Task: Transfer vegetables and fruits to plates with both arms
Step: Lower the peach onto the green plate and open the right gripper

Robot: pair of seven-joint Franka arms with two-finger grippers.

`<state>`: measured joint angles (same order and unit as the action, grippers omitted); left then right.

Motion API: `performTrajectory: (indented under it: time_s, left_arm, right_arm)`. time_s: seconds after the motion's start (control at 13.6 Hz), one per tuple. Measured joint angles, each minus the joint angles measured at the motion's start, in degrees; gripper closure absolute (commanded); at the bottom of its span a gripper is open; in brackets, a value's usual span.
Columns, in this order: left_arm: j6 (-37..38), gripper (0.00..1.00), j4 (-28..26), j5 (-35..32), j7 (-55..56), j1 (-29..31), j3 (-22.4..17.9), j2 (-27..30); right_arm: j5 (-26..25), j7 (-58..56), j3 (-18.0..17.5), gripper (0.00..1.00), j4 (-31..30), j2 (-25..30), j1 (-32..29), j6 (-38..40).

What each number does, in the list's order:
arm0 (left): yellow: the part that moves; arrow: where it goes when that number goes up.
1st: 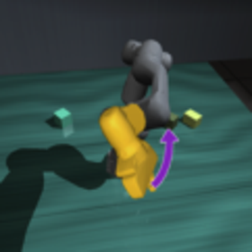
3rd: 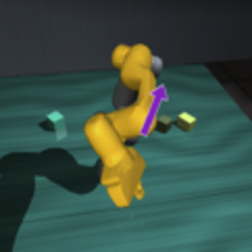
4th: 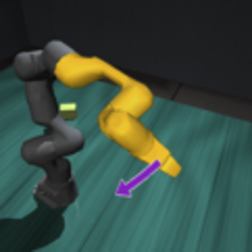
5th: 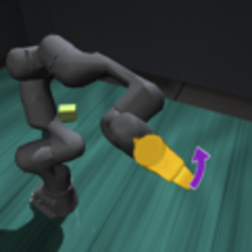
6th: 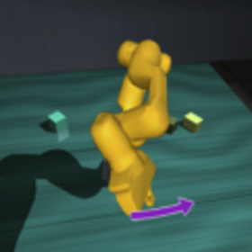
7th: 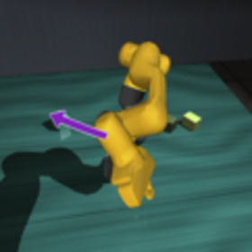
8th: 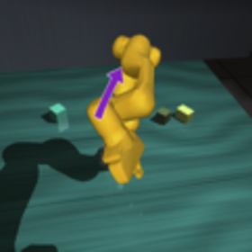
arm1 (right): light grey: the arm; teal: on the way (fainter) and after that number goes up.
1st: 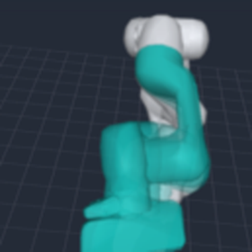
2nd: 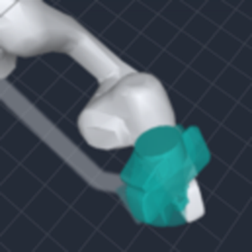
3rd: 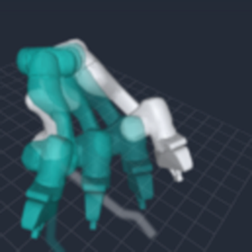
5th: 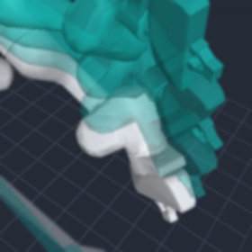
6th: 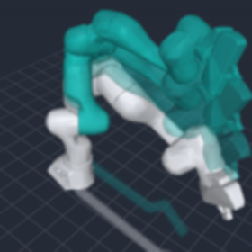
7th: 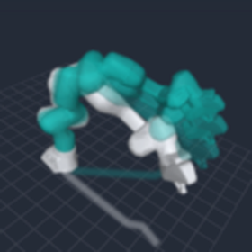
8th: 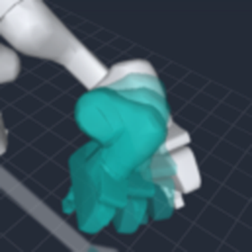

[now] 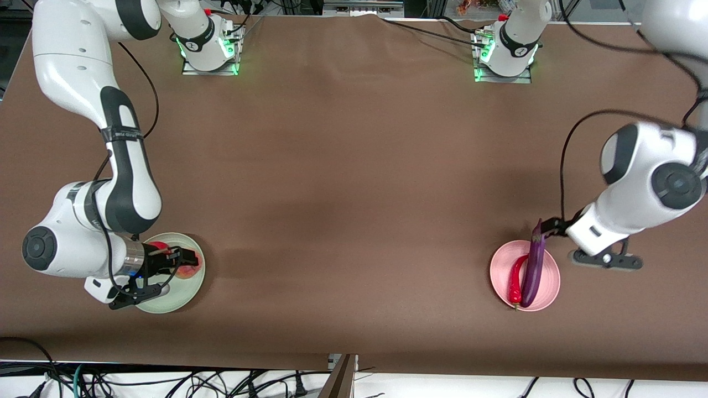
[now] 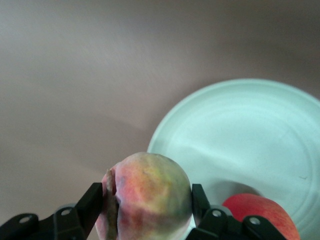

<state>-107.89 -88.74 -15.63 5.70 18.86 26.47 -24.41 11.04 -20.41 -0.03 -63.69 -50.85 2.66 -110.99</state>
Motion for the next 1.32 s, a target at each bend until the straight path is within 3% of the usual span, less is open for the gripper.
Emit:
performTrajectory:
  time_s: [0.22,0.44,0.51,0.59,0.73,1.03,1.32]
  left_arm:
    - [10.0,0.00,0.0,3.8,-0.8,0.0,0.8,7.5]
    - [14.7,0.00,0.0,6.3,-0.8,0.0,1.2,12.9]
    - [15.1,0.00,0.2,7.0,-0.8,0.0,1.0,14.2]
    - [15.1,0.00,0.6,8.3,-0.8,0.0,0.5,15.3]
    - [15.8,0.00,0.8,11.7,-0.9,-1.6,-2.9,17.4]
    - [16.2,0.00,-0.6,15.3,-2.6,-17.5,-21.6,19.9]
    - [16.3,0.00,-5.2,16.4,-2.7,-19.8,-24.5,23.1]
  right_arm:
    - [-1.0,-2.5,0.0,0.92,-1.0,-1.7,-0.3,-0.9]
    - [-3.4,-5.0,0.0,0.92,-1.2,-3.0,-0.5,-3.2]
    - [-3.5,-5.8,0.0,0.90,-1.3,-3.2,-0.7,-3.5]
    - [-3.5,-6.7,0.0,0.83,-1.3,-3.3,-0.9,-3.8]
    - [-3.5,-7.8,0.0,0.00,-1.4,-3.4,-1.5,-4.8]
    - [-3.5,-8.1,0.0,0.00,-1.3,-3.2,-2.4,-6.9]
    - [-3.5,-6.8,-0.6,0.00,-0.4,1.8,-2.2,-1.5]
